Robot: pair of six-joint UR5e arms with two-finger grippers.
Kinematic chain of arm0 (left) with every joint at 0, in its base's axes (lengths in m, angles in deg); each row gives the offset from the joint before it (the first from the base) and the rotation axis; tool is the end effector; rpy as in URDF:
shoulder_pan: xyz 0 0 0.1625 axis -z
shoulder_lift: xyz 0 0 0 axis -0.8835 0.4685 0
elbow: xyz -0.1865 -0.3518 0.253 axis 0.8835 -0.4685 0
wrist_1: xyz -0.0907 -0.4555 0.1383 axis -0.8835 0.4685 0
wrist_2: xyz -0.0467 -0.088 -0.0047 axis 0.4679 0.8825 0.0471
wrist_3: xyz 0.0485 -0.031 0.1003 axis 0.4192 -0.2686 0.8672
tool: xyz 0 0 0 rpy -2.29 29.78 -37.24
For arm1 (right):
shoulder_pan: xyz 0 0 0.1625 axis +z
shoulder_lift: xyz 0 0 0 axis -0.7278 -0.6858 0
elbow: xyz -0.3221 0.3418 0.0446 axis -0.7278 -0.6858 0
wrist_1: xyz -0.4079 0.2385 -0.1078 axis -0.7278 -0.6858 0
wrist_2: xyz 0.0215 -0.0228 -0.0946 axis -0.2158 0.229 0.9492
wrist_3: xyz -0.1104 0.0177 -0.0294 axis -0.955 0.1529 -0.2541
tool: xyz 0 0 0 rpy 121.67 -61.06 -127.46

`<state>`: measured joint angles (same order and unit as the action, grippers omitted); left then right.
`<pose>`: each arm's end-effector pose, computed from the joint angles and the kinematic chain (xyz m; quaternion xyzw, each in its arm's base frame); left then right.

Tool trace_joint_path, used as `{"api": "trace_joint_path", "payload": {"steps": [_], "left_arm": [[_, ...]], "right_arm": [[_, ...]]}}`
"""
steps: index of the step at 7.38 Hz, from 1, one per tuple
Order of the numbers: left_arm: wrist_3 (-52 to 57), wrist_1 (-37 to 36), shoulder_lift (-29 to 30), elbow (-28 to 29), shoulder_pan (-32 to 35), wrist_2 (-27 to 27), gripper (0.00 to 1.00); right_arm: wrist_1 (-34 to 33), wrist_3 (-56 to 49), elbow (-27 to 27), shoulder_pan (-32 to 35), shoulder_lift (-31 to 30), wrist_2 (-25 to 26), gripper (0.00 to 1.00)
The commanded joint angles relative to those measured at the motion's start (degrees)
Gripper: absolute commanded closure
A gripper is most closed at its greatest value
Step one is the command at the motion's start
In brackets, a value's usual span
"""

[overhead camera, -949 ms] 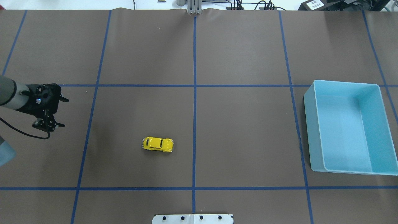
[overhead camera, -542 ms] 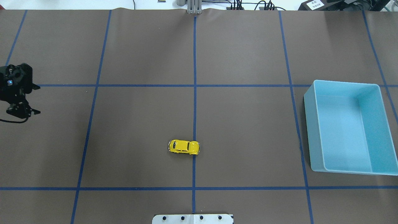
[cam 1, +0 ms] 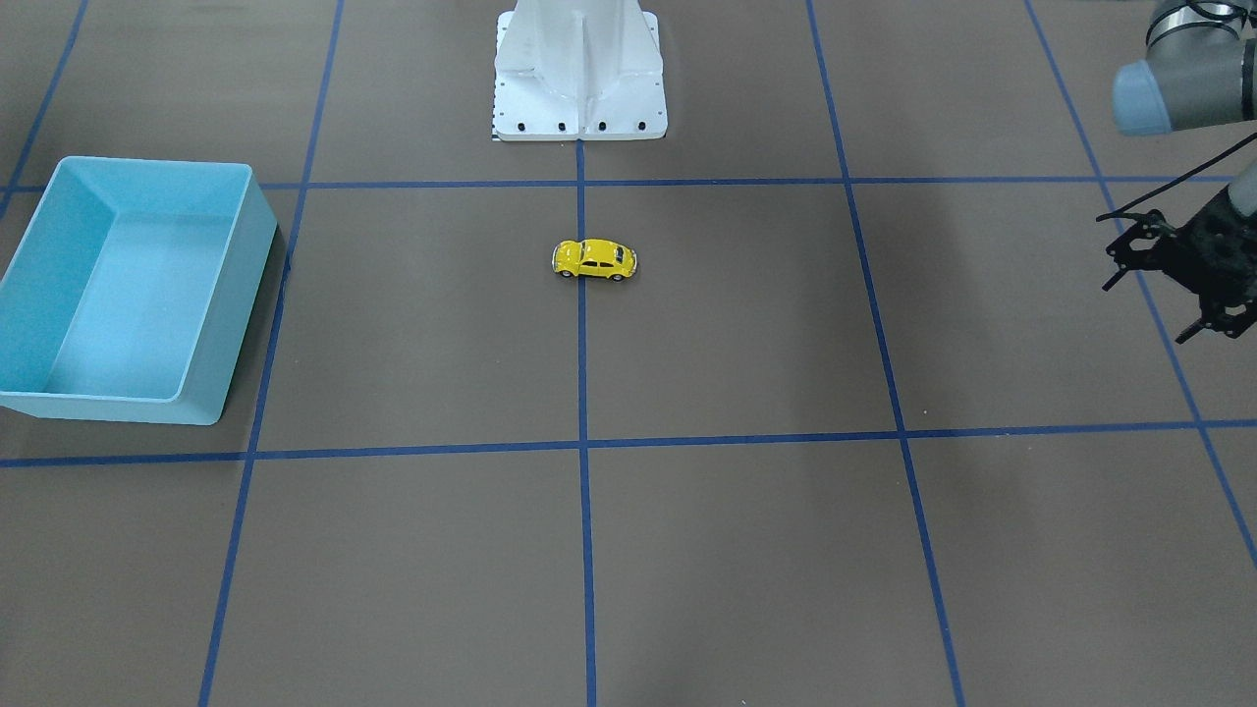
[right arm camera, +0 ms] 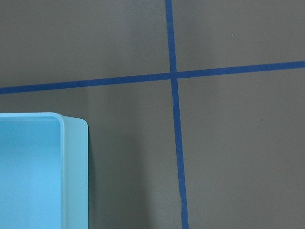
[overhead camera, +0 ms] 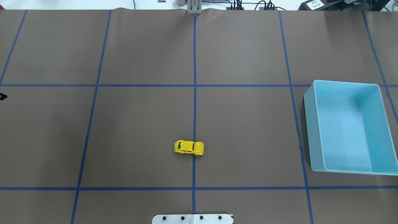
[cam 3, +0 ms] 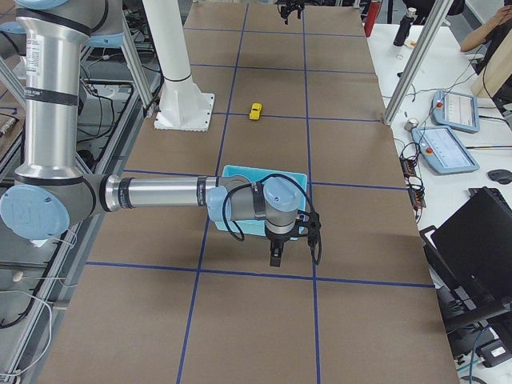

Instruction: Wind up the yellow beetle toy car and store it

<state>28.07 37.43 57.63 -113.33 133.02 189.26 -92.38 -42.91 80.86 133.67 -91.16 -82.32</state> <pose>0.1355 -0.5778 0.6054 0.2084 0.3262 0.3671 0.8458 0.0224 -0.5202 0.6760 -0.0021 -0.3941 0.0431 0.9181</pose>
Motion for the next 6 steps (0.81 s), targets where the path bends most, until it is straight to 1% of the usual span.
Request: {"api": "trace_joint_path", "payload": {"steps": [1, 2, 3, 4, 5, 6], "left_arm": [[-7.4, -1.5, -0.2, 5.2, 7.2, 3.1, 0.00], [-16.0, -1.5, -0.2, 5.8, 8.6, 4.3, 0.00], [-21.2, -1.5, -0.5, 6.4, 10.0, 4.2, 0.00], [-21.1, -1.3, -1.0, 7.3, 11.5, 4.4, 0.00], [-21.0, -1.3, -1.4, 8.5, 14.3, 4.4, 0.00], [-20.9, -0.9, -2.6, 9.7, 16.4, 6.1, 0.00]], "right_arm": [[0.1, 0.0, -0.4, 0.0, 0.3, 0.0, 0.01], [0.1, 0.0, -0.6, 0.0, 0.8, 0.0, 0.01], [0.0, -0.1, -0.5, -0.1, 1.0, 0.0, 0.01], [-0.2, -0.3, 0.2, -0.2, 1.1, -0.2, 0.01], [-0.5, -0.3, 2.3, -0.1, 0.4, -1.0, 0.01], [-0.4, -0.3, 2.9, -0.3, 0.9, -1.0, 0.01]]}}
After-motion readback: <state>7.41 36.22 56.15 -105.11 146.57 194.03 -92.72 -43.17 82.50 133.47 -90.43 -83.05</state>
